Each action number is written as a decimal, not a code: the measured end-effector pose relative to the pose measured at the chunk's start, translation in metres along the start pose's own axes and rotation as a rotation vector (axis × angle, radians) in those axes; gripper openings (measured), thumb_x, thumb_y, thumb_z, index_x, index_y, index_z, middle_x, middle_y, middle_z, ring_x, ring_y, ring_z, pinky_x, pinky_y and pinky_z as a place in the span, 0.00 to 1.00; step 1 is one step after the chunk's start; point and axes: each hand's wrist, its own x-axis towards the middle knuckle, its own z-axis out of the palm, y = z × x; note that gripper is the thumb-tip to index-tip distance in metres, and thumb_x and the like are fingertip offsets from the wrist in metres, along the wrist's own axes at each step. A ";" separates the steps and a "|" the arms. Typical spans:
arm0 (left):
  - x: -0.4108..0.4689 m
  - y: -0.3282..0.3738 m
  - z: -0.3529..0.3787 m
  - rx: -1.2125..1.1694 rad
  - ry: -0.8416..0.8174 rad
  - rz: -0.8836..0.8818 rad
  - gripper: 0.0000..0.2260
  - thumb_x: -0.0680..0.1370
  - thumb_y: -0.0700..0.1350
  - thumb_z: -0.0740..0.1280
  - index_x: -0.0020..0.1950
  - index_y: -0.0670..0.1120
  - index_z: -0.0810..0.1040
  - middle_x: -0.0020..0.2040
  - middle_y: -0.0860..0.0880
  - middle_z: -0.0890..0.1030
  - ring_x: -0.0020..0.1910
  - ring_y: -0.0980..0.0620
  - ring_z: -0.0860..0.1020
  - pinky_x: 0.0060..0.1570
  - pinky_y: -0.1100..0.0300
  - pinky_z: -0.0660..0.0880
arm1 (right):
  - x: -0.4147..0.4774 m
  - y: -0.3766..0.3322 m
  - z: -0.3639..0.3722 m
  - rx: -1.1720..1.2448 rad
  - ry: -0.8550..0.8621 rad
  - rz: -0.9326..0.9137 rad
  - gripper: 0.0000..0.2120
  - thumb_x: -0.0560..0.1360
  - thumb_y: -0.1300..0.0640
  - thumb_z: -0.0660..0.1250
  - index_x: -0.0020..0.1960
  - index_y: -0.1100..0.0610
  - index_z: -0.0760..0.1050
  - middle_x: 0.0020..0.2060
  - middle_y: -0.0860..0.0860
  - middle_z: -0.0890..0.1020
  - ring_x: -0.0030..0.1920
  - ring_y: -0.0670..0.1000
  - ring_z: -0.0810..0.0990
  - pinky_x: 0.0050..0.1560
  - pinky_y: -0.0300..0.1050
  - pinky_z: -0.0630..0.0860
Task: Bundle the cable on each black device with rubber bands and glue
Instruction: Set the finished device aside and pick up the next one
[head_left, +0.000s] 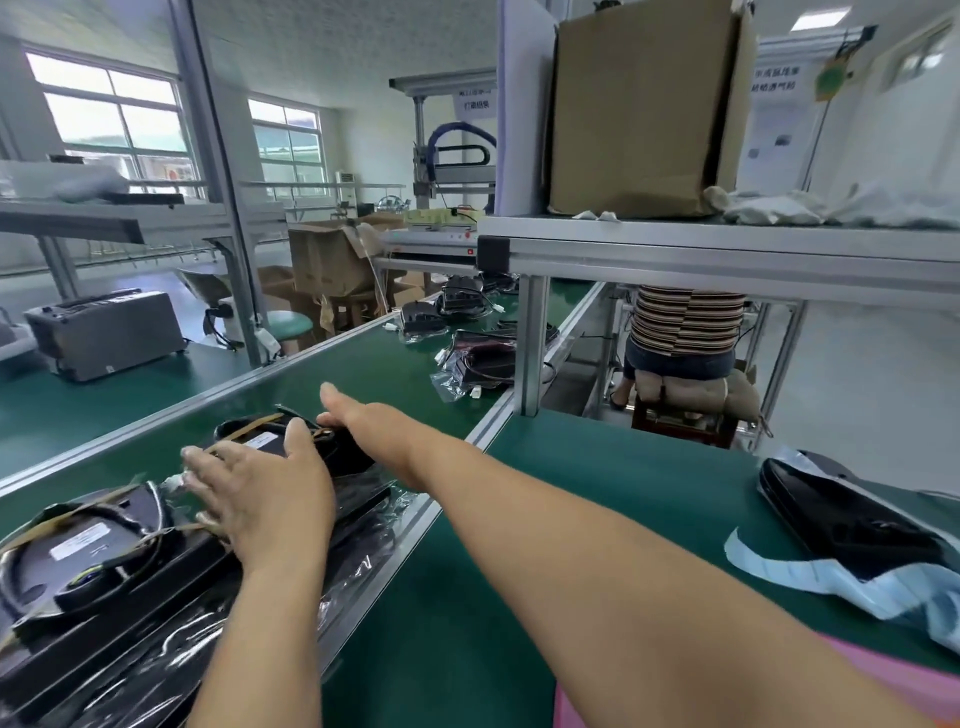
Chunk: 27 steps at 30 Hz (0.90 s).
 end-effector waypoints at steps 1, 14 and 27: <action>-0.001 -0.001 0.001 0.032 0.009 0.017 0.35 0.82 0.58 0.56 0.78 0.34 0.52 0.81 0.40 0.46 0.79 0.41 0.46 0.75 0.40 0.45 | 0.000 0.000 0.002 -0.024 0.004 -0.001 0.38 0.73 0.28 0.53 0.71 0.54 0.73 0.71 0.56 0.72 0.70 0.57 0.71 0.74 0.56 0.62; -0.019 0.015 -0.007 0.099 0.118 0.301 0.31 0.82 0.56 0.56 0.77 0.35 0.57 0.80 0.40 0.53 0.79 0.42 0.50 0.76 0.41 0.46 | -0.031 0.000 -0.008 -0.111 0.157 -0.146 0.29 0.81 0.38 0.51 0.74 0.55 0.67 0.72 0.55 0.71 0.71 0.57 0.69 0.69 0.54 0.66; -0.147 0.061 0.065 -0.256 -0.278 0.564 0.23 0.82 0.48 0.59 0.77 0.44 0.63 0.79 0.48 0.59 0.78 0.52 0.57 0.75 0.56 0.54 | -0.151 0.082 -0.091 -0.091 0.614 -0.116 0.16 0.81 0.47 0.58 0.65 0.51 0.75 0.61 0.47 0.79 0.61 0.47 0.75 0.64 0.47 0.72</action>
